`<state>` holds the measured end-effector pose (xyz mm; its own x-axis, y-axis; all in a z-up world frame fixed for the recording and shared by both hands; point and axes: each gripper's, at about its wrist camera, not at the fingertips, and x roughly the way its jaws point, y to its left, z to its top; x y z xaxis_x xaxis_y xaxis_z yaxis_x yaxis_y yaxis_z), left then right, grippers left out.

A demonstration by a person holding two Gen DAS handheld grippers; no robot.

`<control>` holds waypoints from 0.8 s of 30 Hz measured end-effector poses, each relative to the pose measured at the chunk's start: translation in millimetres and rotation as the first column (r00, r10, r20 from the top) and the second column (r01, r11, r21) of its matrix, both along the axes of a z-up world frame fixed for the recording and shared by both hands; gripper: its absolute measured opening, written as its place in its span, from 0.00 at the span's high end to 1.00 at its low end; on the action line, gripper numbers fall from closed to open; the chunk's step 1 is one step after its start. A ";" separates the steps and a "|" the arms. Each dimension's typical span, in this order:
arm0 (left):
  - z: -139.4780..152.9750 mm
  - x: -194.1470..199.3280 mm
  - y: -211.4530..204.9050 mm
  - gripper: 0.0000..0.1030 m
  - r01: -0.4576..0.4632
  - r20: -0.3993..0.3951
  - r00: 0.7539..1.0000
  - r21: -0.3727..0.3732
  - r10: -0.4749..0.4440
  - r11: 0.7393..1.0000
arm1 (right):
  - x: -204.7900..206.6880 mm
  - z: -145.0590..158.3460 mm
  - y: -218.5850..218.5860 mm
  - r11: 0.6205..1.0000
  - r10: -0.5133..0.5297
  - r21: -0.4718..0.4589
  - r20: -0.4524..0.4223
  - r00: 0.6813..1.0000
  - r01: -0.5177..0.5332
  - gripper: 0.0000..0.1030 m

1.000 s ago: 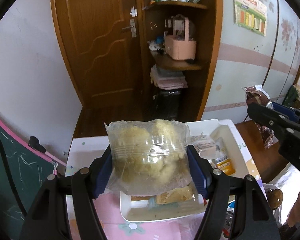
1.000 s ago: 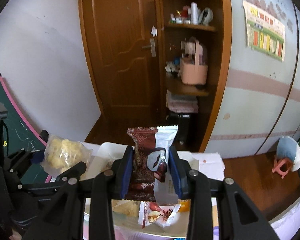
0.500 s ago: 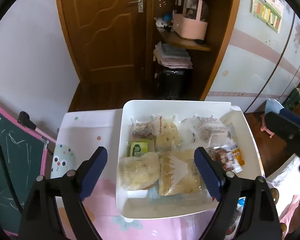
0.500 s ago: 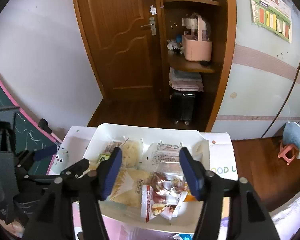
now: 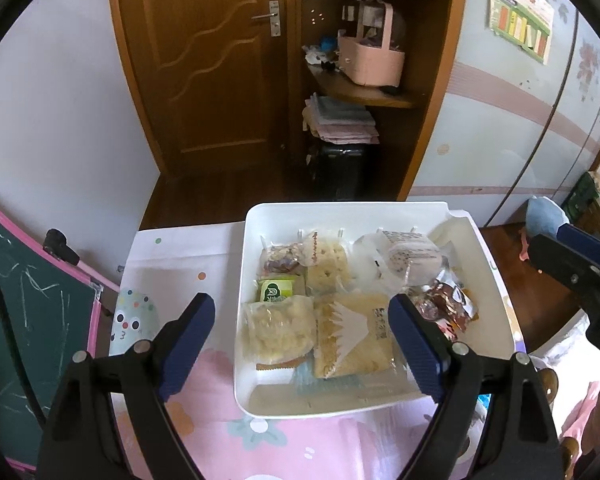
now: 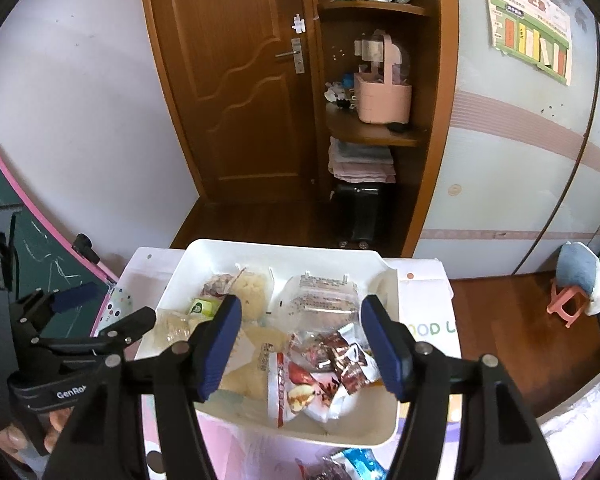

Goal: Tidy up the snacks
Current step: 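Move both tools back over the remaining candy packs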

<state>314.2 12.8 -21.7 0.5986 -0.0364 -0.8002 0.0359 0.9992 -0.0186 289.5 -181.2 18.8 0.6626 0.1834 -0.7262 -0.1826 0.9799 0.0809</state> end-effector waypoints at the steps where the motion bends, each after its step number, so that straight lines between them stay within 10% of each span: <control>1: 2.3 -4.1 -0.9 0.15 0.005 0.003 1.000 0.001 -0.005 1.000 | -4.4 1.3 -2.1 1.000 0.001 -0.001 0.001 1.000 -0.001 0.39; 24: 23.7 -129.6 -86.0 0.15 0.276 0.056 0.960 -0.048 -0.273 0.960 | -103.0 -17.6 -69.5 0.997 0.039 -0.074 0.021 0.999 -0.037 0.39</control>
<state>184.6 -73.2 2.0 0.5972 -0.2476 -0.7629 0.3109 0.9483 -0.0644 186.5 -250.7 1.2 0.6723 0.1552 -0.7238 -0.2208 0.9753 0.0040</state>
